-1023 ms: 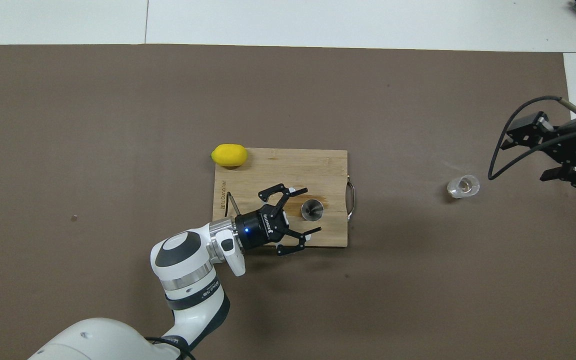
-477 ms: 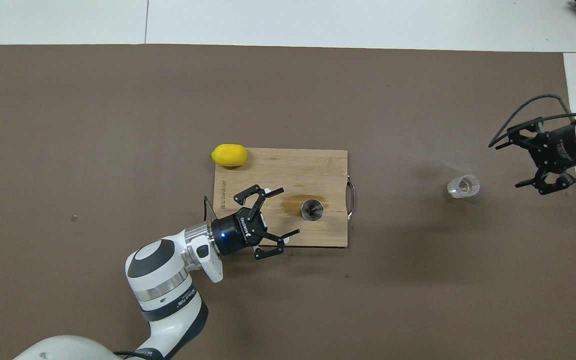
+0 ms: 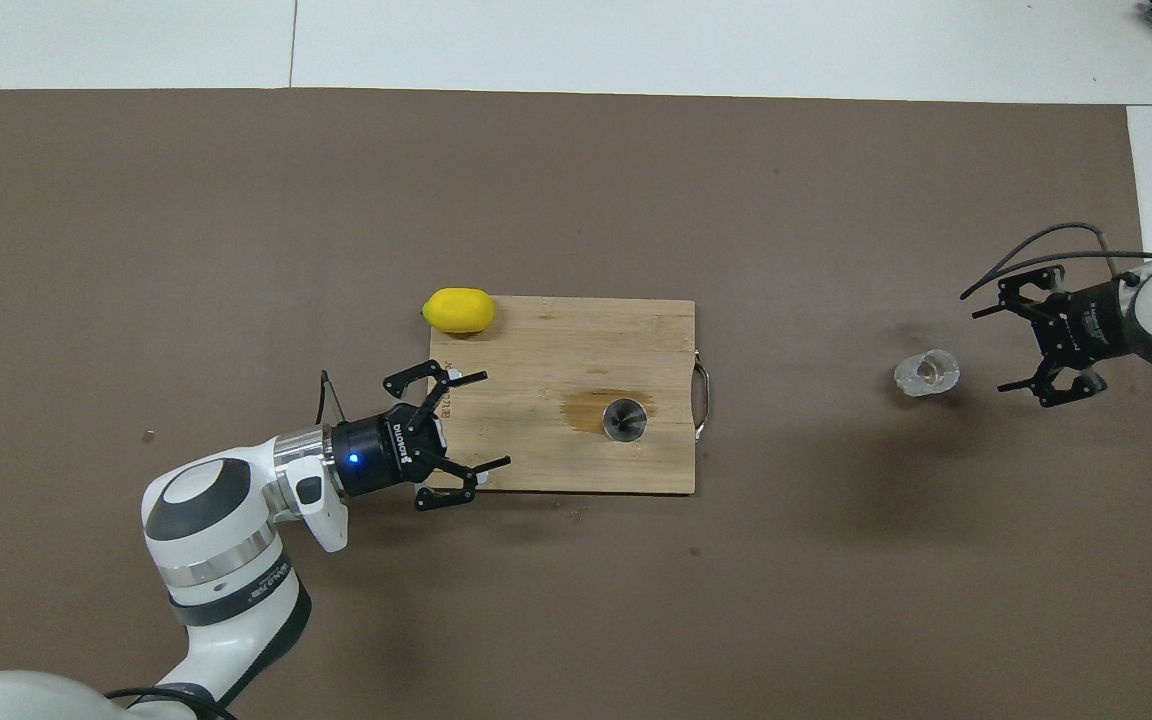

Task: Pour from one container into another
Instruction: 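Release the metal cup with the left gripper while the right gripper reaches the glass, then grasp the clear glass with the right gripper while the left gripper withdraws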

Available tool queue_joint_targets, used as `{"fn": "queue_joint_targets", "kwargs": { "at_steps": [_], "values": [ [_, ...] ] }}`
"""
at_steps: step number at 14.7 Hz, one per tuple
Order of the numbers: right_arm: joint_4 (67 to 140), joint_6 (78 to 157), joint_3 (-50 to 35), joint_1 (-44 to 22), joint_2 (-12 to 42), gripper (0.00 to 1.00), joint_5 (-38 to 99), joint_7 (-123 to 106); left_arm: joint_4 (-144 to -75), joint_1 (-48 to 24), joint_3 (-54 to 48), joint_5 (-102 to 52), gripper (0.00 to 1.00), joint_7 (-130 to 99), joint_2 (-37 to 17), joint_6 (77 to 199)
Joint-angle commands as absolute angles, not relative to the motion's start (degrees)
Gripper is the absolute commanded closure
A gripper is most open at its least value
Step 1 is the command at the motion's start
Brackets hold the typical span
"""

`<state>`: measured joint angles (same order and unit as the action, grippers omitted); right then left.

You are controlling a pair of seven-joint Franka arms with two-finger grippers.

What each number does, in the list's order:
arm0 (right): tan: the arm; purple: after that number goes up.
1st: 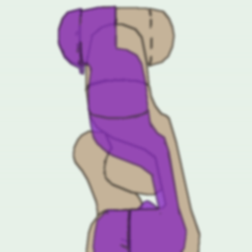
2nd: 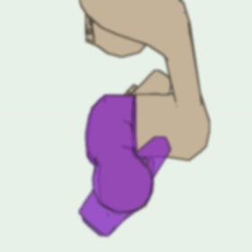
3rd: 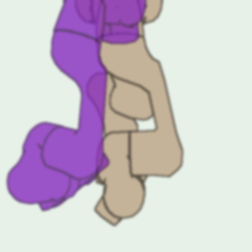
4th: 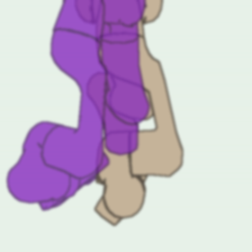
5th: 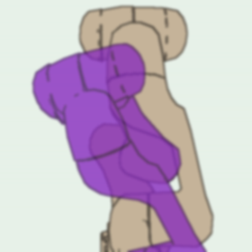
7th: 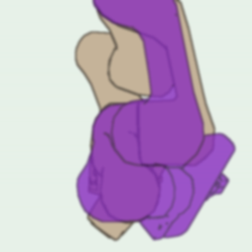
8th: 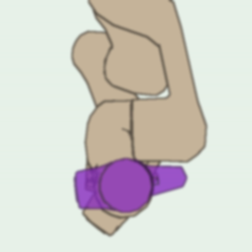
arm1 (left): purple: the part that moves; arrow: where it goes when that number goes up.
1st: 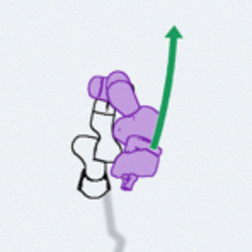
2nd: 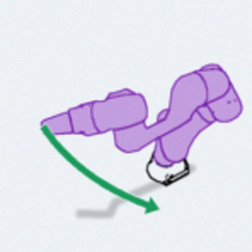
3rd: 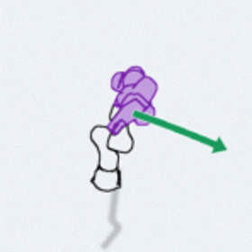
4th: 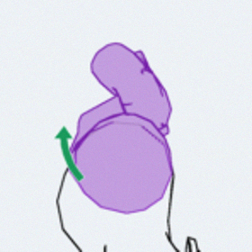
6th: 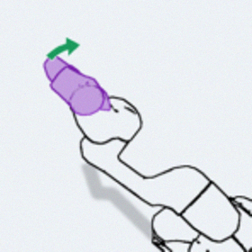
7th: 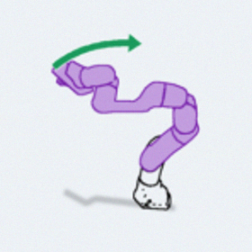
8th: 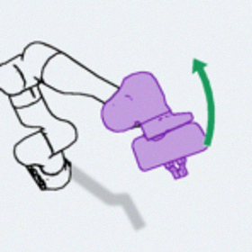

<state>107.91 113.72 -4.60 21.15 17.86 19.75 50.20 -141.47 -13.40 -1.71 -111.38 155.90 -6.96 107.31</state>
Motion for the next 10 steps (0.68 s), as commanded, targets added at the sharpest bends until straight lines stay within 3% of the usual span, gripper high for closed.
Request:
{"fn": "queue_joint_targets", "kwargs": {
  "at_steps": [1,6,10],
  "values": [
    [110.0,114.3,-5.4,23.7,19.6,0.05,26.1,50.5,-142.8,-6.4,-2.0,-101.8,0.0,156.5,-5.4,103.7],
    [116.0,112.8,-5.4,25.4,20.0,0.05,34.5,48.3,-138.3,6.9,-1.9,-79.7,0.0,150.7,-6.1,98.4],
    [118.6,114.1,-5.4,24.7,19.1,0.08,39.2,48.1,-130.3,15.8,-1.9,-60.9,0.0,141.7,-6.5,94.8]
  ]
}}
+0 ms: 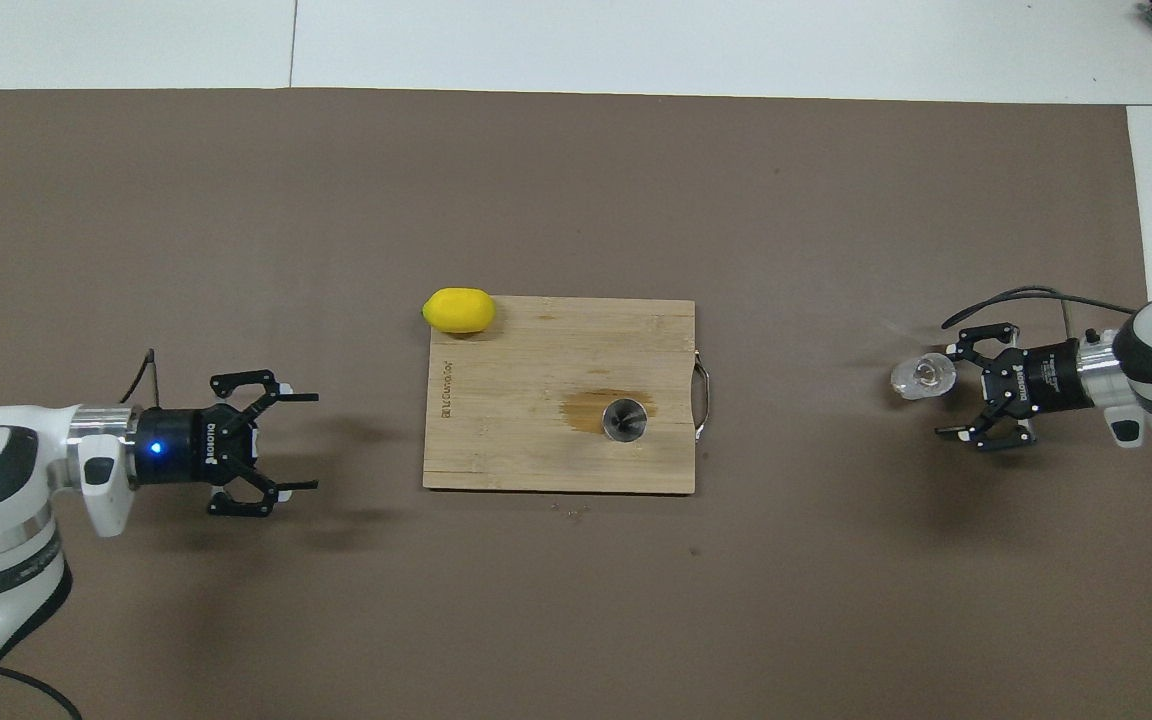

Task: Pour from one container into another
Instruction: 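Grasp the clear glass with the right gripper while the left gripper withdraws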

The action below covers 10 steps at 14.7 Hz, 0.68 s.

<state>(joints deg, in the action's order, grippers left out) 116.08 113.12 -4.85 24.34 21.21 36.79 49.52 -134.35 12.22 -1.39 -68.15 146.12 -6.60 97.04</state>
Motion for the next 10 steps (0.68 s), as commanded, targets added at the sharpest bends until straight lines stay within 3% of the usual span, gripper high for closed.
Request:
{"fn": "queue_joint_targets", "kwargs": {
  "at_steps": [1,8,10],
  "values": [
    [118.6,114.8,-5.4,24.7,19.1,0.08,39.3,48.1,-127.9,17.4,-1.9,-56.0,0.0,139.9,-6.4,94.2],
    [118.5,116.7,-5.4,23.2,19.2,0.11,42.2,47.8,-113.6,22.0,-1.1,-32.3,0.0,129.7,-5.2,91.2],
    [118.6,117.5,-5.4,22.4,19.3,0.11,42.5,46.8,-112.1,21.9,-0.1,-27.6,0.0,125.5,-2.4,90.7]
  ]
}}
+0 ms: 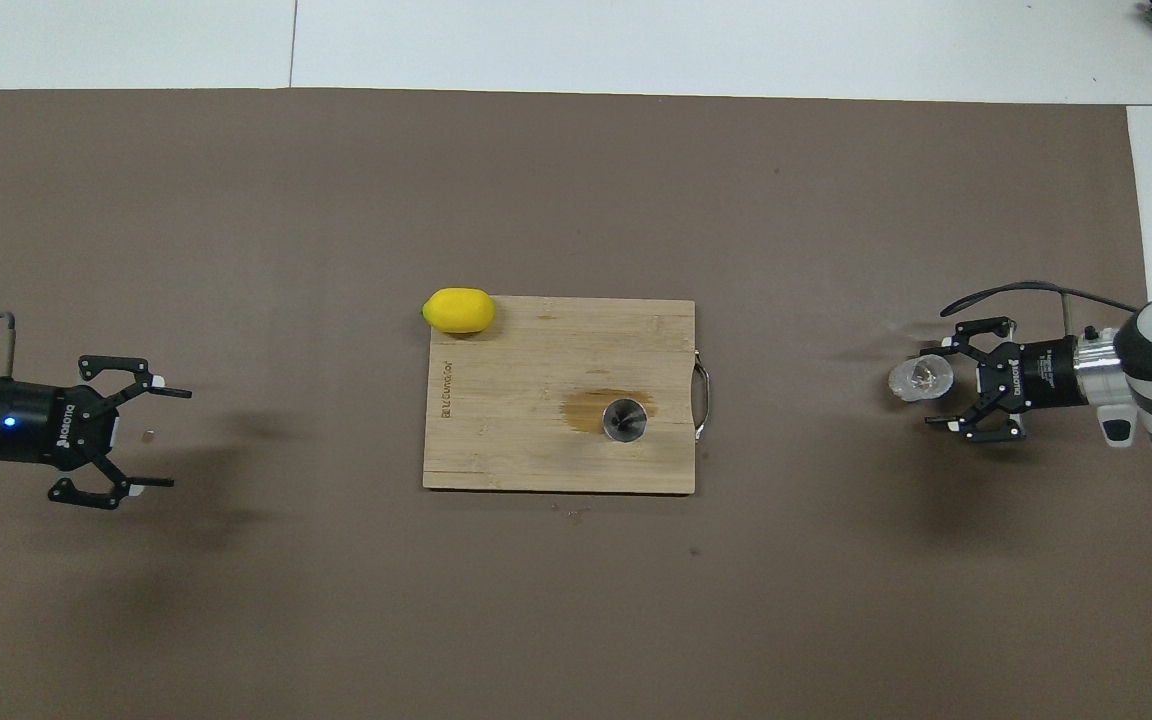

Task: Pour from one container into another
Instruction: 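Grasp the clear glass with the right gripper while the left gripper withdraws, then lift the glass with the right gripper over the metal cup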

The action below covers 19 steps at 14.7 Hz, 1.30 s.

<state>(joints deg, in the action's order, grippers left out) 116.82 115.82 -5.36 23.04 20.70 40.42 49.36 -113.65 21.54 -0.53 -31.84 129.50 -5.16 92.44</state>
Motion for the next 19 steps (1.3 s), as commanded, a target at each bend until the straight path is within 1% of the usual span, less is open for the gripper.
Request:
{"fn": "queue_joint_targets", "kwargs": {
  "at_steps": [1,2,3,5,6,7,8,10,11,13,17,19],
  "values": [
    [118.6,117.6,-5.4,22.4,19.3,0.11,42.5,46.6,-111.5,21.9,-0.2,-25.4,0.0,123.2,-1.3,90.7],
    [118.6,117.6,-5.4,22.4,19.3,0.12,42.5,46.6,-111.1,21.9,-0.1,-23.7,0.0,121.4,-0.4,90.9],
    [118.6,117.5,-5.4,22.4,19.3,0.16,42.5,46.6,-111.1,21.8,-0.2,-22.0,0.0,119.7,1.4,91.3],
    [118.5,117.3,-5.4,22.5,19.3,0.36,43.4,46.6,-111.1,21.3,-0.2,-19.1,0.0,113.1,4.2,91.9],
    [118.4,117.2,-5.4,22.5,19.3,0.52,43.8,46.7,-111.0,20.8,-0.2,-17.1,0.0,108.8,5.4,92.1],
    [118.2,116.8,-5.4,22.5,19.3,0.7,43.8,46.8,-110.8,20.7,-0.6,-15.1,0.0,103.9,6.3,91.9],
    [118.0,116.5,-5.4,22.5,19.2,0.82,43.8,46.8,-110.3,20.6,-1.1,-14.2,0.0,99.0,7.0,91.8],
    [117.8,116.1,-5.4,22.4,18.9,1.0,43.8,46.8,-109.3,20.1,-2.7,-11.1,0.0,89.0,8.2,91.3],
    [117.8,116.2,-5.5,22.2,17.9,1.0,43.8,47.2,-107.7,19.9,-4.0,-9.9,0.0,82.6,8.2,90.9],
    [117.8,116.5,-5.5,19.9,15.5,1.0,43.8,49.2,-105.4,19.3,-5.8,-7.3,0.0,73.3,7.5,90.4],
    [117.6,117.4,-5.5,13.6,11.3,1.0,43.1,58.3,-105.5,17.4,-6.2,-6.6,0.0,62.0,7.5,89.9],
    [117.1,118.6,-5.3,9.8,10.0,1.0,41.8,64.6,-105.5,16.4,-6.2,-6.3,0.0,51.8,7.5,89.6]
  ]
}}
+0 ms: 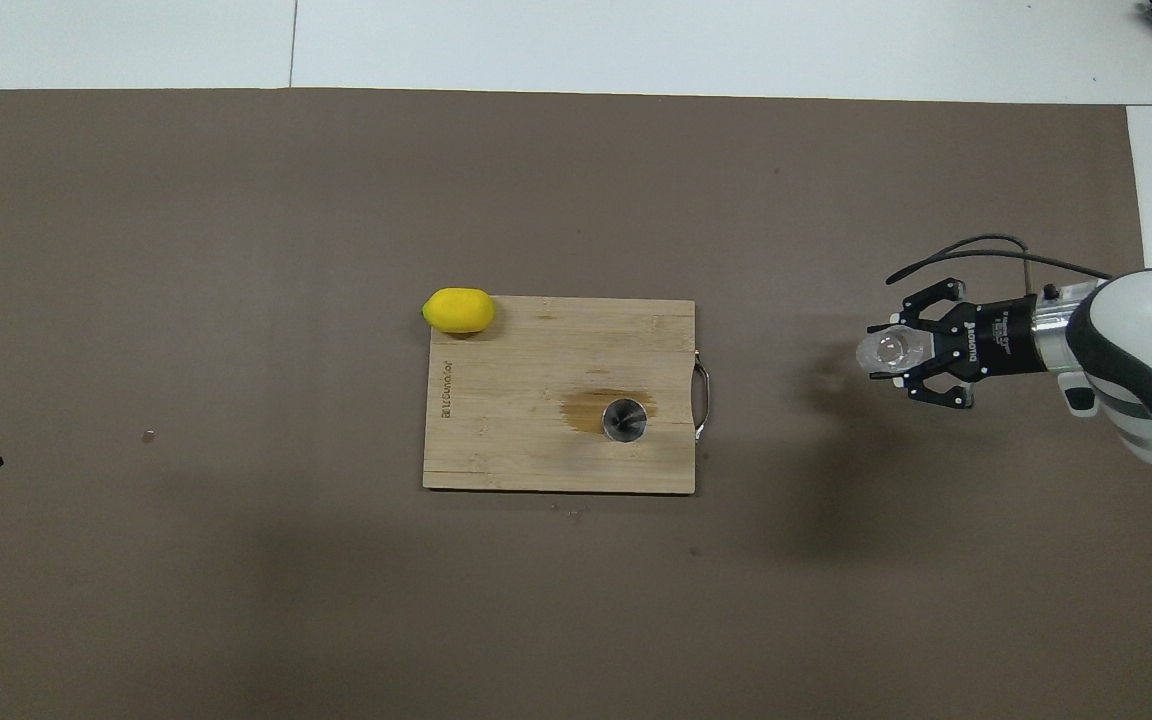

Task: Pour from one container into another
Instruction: 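Lift the glass with the right gripper over the metal cup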

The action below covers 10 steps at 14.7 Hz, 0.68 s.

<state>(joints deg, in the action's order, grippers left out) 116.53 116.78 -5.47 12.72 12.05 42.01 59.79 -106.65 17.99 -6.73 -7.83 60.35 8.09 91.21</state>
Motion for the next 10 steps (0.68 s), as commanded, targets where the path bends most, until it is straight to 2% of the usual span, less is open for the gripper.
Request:
{"fn": "queue_joint_targets", "kwargs": {
  "at_steps": [1,10],
  "values": [
    [116.5,118.9,-5.3,8.4,9.6,1.0,40.4,67.0,-105.3,15.7,-6.2,-6.3,0.0,46.7,7.5,88.7],
    [113.6,124.5,-5.2,-7.6,7.0,1.0,24.4,90.2,-105.1,12.8,-6.7,-6.3,0.0,24.8,7.7,88.8]
  ]
}}
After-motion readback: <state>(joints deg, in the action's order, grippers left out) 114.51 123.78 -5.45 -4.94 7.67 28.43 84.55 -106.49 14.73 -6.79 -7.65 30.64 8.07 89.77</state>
